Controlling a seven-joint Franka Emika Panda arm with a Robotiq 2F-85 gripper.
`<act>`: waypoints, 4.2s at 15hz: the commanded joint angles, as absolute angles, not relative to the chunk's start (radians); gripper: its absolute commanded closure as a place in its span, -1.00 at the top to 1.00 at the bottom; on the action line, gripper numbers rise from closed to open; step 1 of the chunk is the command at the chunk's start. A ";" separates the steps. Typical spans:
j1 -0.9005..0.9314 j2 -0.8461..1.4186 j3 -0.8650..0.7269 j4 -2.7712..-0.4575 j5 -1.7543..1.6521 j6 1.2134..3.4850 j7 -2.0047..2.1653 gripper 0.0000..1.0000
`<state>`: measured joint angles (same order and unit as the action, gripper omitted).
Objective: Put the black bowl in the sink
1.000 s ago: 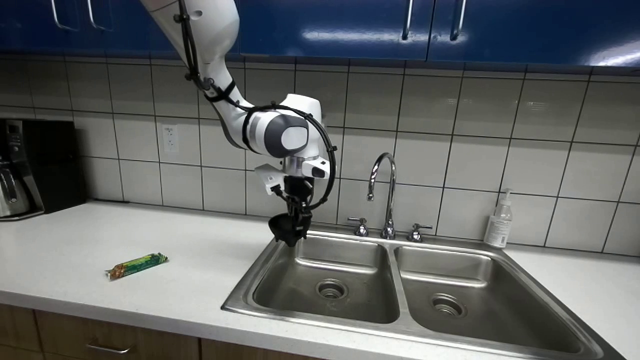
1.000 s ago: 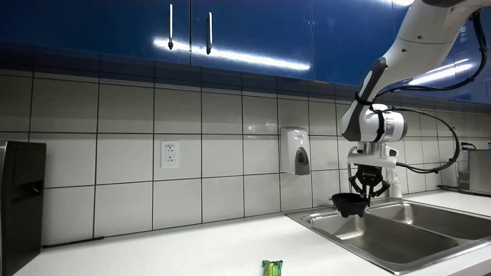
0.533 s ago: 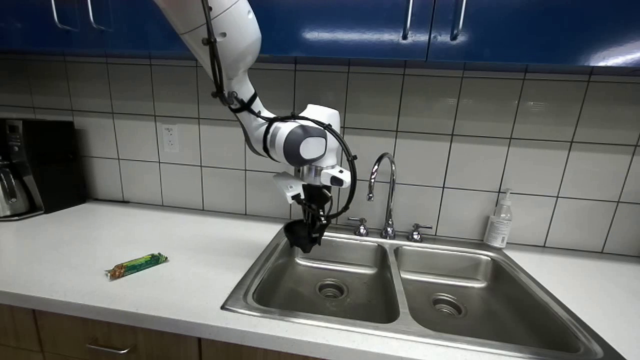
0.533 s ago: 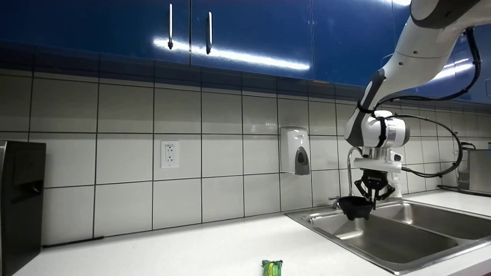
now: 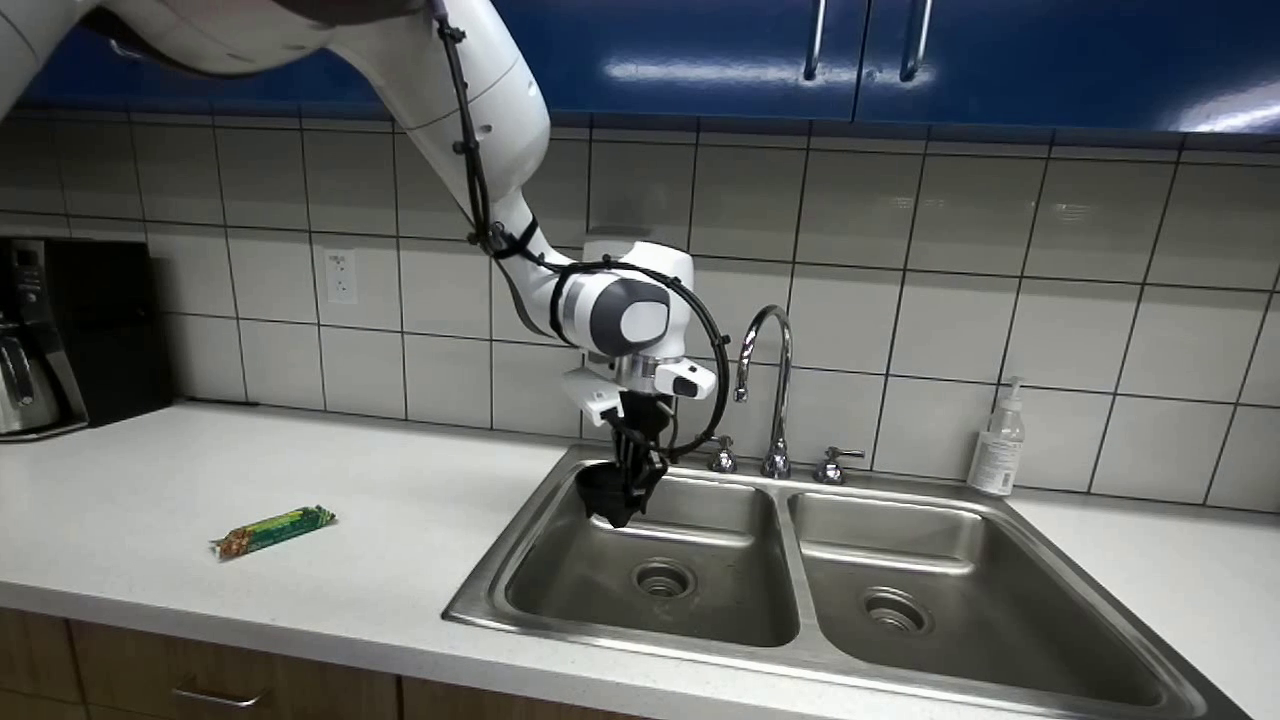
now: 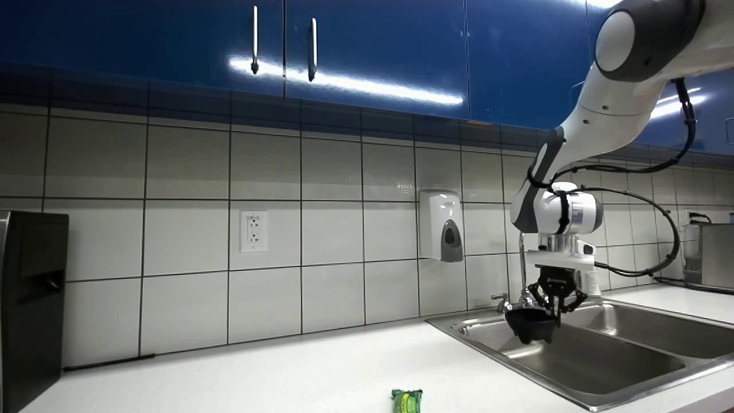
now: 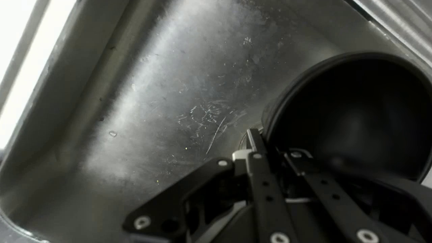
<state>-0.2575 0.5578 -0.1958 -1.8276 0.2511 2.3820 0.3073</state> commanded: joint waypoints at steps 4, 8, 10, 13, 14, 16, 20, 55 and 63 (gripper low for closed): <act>-0.290 0.667 -0.183 -1.685 0.263 2.281 0.279 -0.96; -0.290 0.724 -0.179 -1.617 0.258 2.271 0.277 -0.96; -0.288 0.759 -0.178 -1.572 0.253 2.261 0.278 -0.96; -0.290 0.812 -0.172 -1.505 0.252 2.239 0.279 -0.96; -0.290 0.829 -0.171 -1.484 0.251 2.231 0.279 -0.96; -0.290 0.866 -0.169 -1.440 0.248 2.213 0.282 -0.96; -0.293 0.939 -0.164 -1.350 0.246 2.185 0.282 -0.96; -0.299 1.164 -0.177 -1.035 0.229 2.043 0.262 1.00; -0.287 1.057 -0.182 -1.140 0.231 2.105 0.214 1.00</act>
<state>-0.2922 1.1477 -0.1830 -1.0461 0.2350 2.0770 0.2603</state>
